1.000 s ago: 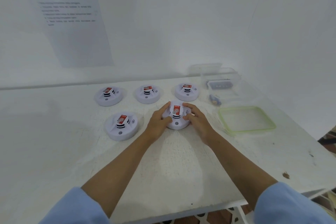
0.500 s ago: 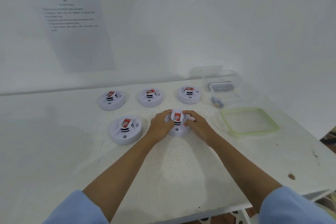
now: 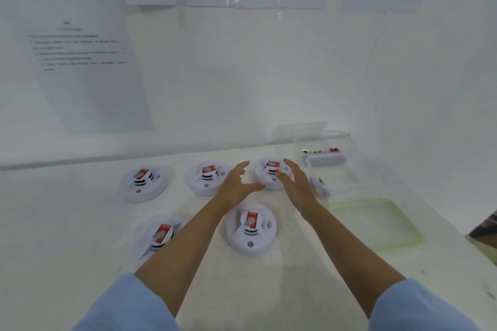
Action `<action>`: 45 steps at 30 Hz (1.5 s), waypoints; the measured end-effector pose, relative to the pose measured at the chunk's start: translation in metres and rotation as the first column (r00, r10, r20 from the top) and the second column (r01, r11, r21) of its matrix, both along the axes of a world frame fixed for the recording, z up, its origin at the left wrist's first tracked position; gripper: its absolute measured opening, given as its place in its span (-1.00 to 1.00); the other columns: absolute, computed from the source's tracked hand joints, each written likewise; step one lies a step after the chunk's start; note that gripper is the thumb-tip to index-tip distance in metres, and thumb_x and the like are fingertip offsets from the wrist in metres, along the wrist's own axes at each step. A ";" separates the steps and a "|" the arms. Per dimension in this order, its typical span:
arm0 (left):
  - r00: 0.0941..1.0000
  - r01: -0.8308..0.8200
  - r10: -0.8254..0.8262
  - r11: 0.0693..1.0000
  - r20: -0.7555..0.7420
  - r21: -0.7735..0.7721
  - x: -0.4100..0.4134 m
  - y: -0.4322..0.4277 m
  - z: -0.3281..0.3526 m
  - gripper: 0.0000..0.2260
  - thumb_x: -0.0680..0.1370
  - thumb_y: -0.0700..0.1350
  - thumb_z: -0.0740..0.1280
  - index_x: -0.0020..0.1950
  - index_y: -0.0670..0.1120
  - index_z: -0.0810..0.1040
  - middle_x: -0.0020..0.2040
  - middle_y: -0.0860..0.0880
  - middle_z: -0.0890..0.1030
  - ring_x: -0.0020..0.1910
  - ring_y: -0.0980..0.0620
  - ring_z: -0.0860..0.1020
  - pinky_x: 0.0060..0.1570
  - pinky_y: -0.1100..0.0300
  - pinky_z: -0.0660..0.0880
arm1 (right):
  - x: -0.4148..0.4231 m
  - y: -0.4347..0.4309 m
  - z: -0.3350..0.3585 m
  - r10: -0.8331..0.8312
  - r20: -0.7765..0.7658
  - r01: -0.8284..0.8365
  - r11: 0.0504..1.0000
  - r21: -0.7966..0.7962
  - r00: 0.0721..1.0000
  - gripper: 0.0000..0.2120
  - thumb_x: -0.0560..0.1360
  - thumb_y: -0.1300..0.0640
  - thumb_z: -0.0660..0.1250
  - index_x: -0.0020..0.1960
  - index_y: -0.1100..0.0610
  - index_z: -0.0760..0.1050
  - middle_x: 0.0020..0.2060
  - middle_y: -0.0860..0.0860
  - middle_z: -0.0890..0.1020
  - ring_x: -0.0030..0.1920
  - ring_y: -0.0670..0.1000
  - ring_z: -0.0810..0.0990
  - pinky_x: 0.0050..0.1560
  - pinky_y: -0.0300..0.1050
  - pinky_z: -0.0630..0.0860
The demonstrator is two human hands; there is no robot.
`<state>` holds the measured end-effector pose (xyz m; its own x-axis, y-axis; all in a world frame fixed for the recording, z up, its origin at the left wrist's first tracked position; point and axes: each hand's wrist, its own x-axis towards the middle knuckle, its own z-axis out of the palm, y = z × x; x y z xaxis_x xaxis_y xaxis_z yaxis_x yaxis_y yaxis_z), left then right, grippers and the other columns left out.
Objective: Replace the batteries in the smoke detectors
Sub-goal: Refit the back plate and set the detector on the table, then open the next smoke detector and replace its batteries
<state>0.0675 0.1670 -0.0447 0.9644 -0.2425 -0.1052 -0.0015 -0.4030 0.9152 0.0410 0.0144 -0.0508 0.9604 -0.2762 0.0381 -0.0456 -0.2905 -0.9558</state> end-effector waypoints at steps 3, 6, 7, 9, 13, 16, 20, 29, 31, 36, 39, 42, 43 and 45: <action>0.999 0.049 -0.049 0.996 0.002 0.070 0.015 -0.012 0.002 -0.25 0.38 -0.08 0.51 0.46 -0.02 0.19 0.41 -0.11 0.31 0.34 -0.07 0.33 0.28 0.09 0.33 | 0.018 -0.005 -0.006 -0.009 -0.003 0.008 0.998 -0.055 1.000 -0.57 0.55 0.12 0.23 0.41 0.07 0.29 0.39 0.04 0.36 0.38 0.02 0.32 0.41 -0.02 0.26; 0.996 0.083 -0.085 0.990 0.014 0.117 0.025 -0.024 0.001 -0.05 0.19 0.08 0.58 0.47 -0.04 0.18 0.42 -0.11 0.32 0.37 -0.08 0.33 0.35 -0.03 0.32 | 0.032 -0.009 -0.012 -0.014 0.003 0.014 0.991 -0.134 1.000 -0.58 0.57 0.10 0.19 0.41 0.09 0.29 0.38 0.05 0.39 0.37 0.04 0.34 0.41 -0.02 0.24; 0.994 0.099 -0.105 0.986 0.032 0.136 0.028 -0.027 0.000 -0.06 0.20 0.05 0.58 0.47 -0.07 0.19 0.38 -0.07 0.37 0.35 -0.05 0.34 0.33 0.03 0.33 | 0.035 -0.009 -0.013 -0.015 0.000 0.014 0.988 -0.153 1.000 -0.59 0.57 0.10 0.18 0.41 0.10 0.29 0.37 0.06 0.40 0.36 0.05 0.35 0.40 -0.03 0.25; 0.984 0.140 -0.158 0.973 0.083 0.185 0.033 -0.034 -0.001 -0.26 0.32 -0.16 0.55 0.42 -0.11 0.29 0.15 0.03 0.48 0.19 0.04 0.39 0.11 0.31 0.36 | 0.041 -0.009 -0.016 -0.027 -0.031 0.022 0.990 -0.142 0.999 -0.59 0.57 0.10 0.17 0.40 0.09 0.30 0.35 0.06 0.42 0.34 0.06 0.38 0.37 -0.01 0.29; 0.971 0.147 -0.179 0.969 0.155 0.200 0.038 -0.046 -0.004 -0.33 0.26 0.03 0.51 0.32 -0.02 0.38 0.14 -0.07 0.55 0.09 0.22 0.49 0.04 0.38 0.34 | 0.047 -0.007 -0.021 -0.060 -0.049 0.051 0.986 -0.158 0.997 -0.62 0.55 0.08 0.18 0.36 0.07 0.36 0.30 0.07 0.48 0.28 0.06 0.44 0.33 -0.04 0.34; 0.981 0.132 -0.161 0.963 0.107 0.237 0.039 -0.045 -0.003 -0.11 0.20 0.00 0.60 0.41 -0.18 0.26 0.32 -0.11 0.40 0.34 -0.02 0.33 0.28 0.21 0.24 | 0.047 -0.009 -0.019 -0.060 -0.068 0.047 0.983 -0.176 0.996 -0.62 0.55 0.08 0.19 0.36 0.06 0.36 0.28 0.09 0.47 0.27 0.07 0.42 0.30 -0.08 0.34; 0.980 0.119 -0.152 0.965 0.127 0.233 0.040 -0.040 0.003 0.08 -0.05 0.23 0.48 0.39 -0.16 0.28 0.23 0.00 0.36 0.31 0.02 0.29 0.25 0.23 0.21 | 0.041 -0.005 -0.004 -0.016 -0.055 0.012 0.997 -0.078 0.998 -0.62 0.55 0.08 0.21 0.36 0.04 0.35 0.28 0.05 0.42 0.27 0.04 0.40 0.34 -0.02 0.34; 0.953 0.086 -0.141 0.975 0.268 0.206 0.041 -0.053 0.046 -0.13 0.12 0.25 0.56 0.29 -0.15 0.40 0.12 0.02 0.47 0.09 0.18 0.44 0.24 0.33 0.37 | 0.022 -0.022 0.059 0.001 0.103 -0.011 0.995 0.104 0.995 -0.64 0.55 0.12 0.25 0.33 0.07 0.39 0.12 -0.07 0.46 0.10 -0.08 0.44 0.08 -0.22 0.38; 0.938 0.104 -0.155 0.979 0.311 0.175 0.034 -0.064 0.058 -0.22 0.17 0.00 0.60 0.31 -0.18 0.40 -0.04 0.08 0.37 -0.10 0.28 0.34 -0.07 0.60 0.26 | 0.018 -0.034 0.065 -0.003 0.128 -0.011 0.994 0.109 0.992 -0.65 0.54 0.13 0.25 0.32 0.06 0.40 0.12 -0.08 0.47 0.10 -0.10 0.44 0.02 -0.29 0.40; 0.916 0.045 -0.128 0.974 0.379 0.220 0.022 -0.101 0.059 0.00 -0.08 0.30 0.34 0.29 -0.14 0.39 0.01 0.12 0.39 0.13 0.09 0.33 -0.03 0.48 0.18 | 0.009 -0.069 0.066 0.013 0.116 -0.034 0.984 0.177 0.993 -0.67 0.52 0.13 0.28 0.28 -0.01 0.43 0.24 0.00 0.47 0.20 0.01 0.47 0.03 -0.20 0.44; 0.908 0.043 -0.134 0.972 0.397 0.230 0.018 -0.124 0.056 0.02 -0.10 0.34 0.29 0.30 -0.10 0.36 0.05 0.13 0.38 0.15 0.12 0.26 0.05 0.35 0.11 | 0.004 -0.097 0.064 0.046 0.108 -0.066 0.978 0.196 0.993 -0.69 0.52 0.13 0.28 0.24 -0.06 0.45 0.26 0.01 0.46 0.22 0.03 0.48 0.01 -0.19 0.46; 0.920 0.024 -0.097 0.981 0.379 0.194 0.010 -0.151 0.055 -0.06 -0.03 0.24 0.38 0.30 -0.12 0.36 0.02 0.13 0.40 0.11 0.13 0.25 0.04 0.34 0.13 | 0.000 -0.125 0.063 0.092 0.103 -0.112 0.972 0.206 0.990 -0.73 0.52 0.14 0.28 0.20 -0.07 0.46 0.22 -0.01 0.50 0.20 0.02 0.51 0.10 -0.11 0.50; 0.925 0.012 -0.085 0.981 0.370 0.194 0.008 -0.159 0.052 -0.06 0.00 0.21 0.40 0.33 -0.12 0.34 0.12 0.07 0.43 0.17 0.11 0.28 0.08 0.33 0.13 | -0.002 -0.134 0.063 0.112 0.101 -0.131 0.969 0.208 0.989 -0.74 0.52 0.15 0.28 0.19 -0.06 0.47 0.21 0.00 0.52 0.19 0.02 0.52 0.13 -0.08 0.51; 0.941 0.002 -0.067 0.981 0.333 0.193 0.003 -0.175 0.046 -0.01 0.06 0.17 0.46 0.41 -0.11 0.23 0.28 -0.03 0.38 0.30 0.03 0.26 0.12 0.31 0.13 | -0.003 -0.151 0.060 0.150 0.092 -0.168 0.959 0.227 0.984 -0.73 0.51 0.20 0.30 0.17 -0.03 0.49 0.18 0.03 0.55 0.17 0.05 0.55 0.19 0.00 0.51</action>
<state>0.0707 -0.0076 0.0015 0.9424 -0.2837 0.1771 -0.3130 -0.5613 0.7662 0.0378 -0.1365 0.0097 0.9896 -0.1296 0.0629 0.0558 -0.0576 -0.9968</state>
